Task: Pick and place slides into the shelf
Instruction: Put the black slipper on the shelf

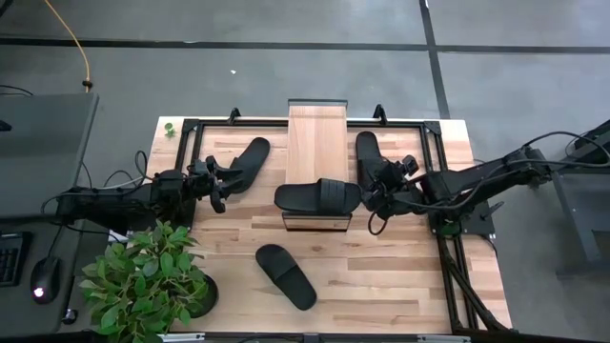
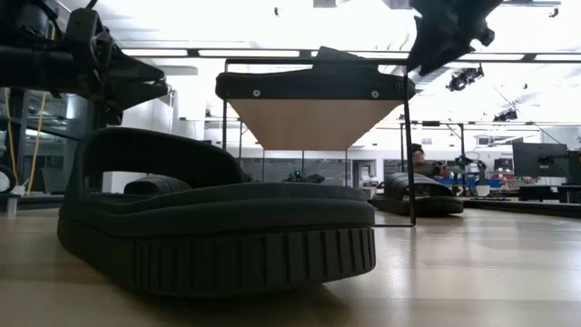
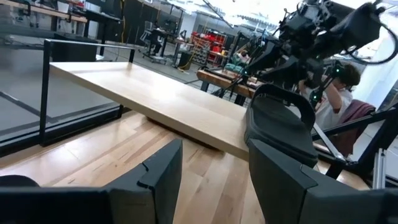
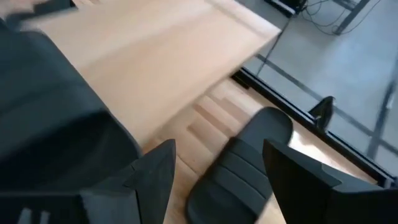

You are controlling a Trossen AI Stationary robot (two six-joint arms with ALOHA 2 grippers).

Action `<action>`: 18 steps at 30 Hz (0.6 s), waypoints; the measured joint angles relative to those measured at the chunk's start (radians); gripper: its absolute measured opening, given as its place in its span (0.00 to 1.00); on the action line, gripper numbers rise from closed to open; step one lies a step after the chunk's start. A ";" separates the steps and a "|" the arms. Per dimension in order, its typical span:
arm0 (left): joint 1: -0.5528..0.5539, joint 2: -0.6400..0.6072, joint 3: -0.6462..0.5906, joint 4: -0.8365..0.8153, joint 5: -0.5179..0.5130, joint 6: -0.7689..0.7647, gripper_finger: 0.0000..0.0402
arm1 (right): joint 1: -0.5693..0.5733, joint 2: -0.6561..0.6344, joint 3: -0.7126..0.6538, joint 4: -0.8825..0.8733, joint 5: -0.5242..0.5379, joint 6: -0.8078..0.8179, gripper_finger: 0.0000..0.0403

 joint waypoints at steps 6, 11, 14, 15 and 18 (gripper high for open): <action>0.000 0.000 0.000 0.000 0.001 -0.003 0.42 | -0.012 0.000 -0.083 -0.019 0.023 -0.006 0.58; 0.000 0.000 0.000 0.000 -0.011 0.001 0.42 | -0.042 0.000 -0.100 -0.048 0.020 -0.047 0.58; 0.000 0.000 0.000 0.001 -0.019 0.018 0.42 | -0.058 0.000 -0.100 -0.056 0.005 -0.048 0.58; 0.000 0.000 0.000 0.001 -0.019 0.024 0.42 | -0.062 0.000 -0.100 -0.056 -0.004 -0.048 0.58; 0.000 0.000 0.000 0.001 -0.019 0.027 0.42 | -0.073 0.000 -0.100 -0.056 -0.036 -0.048 0.58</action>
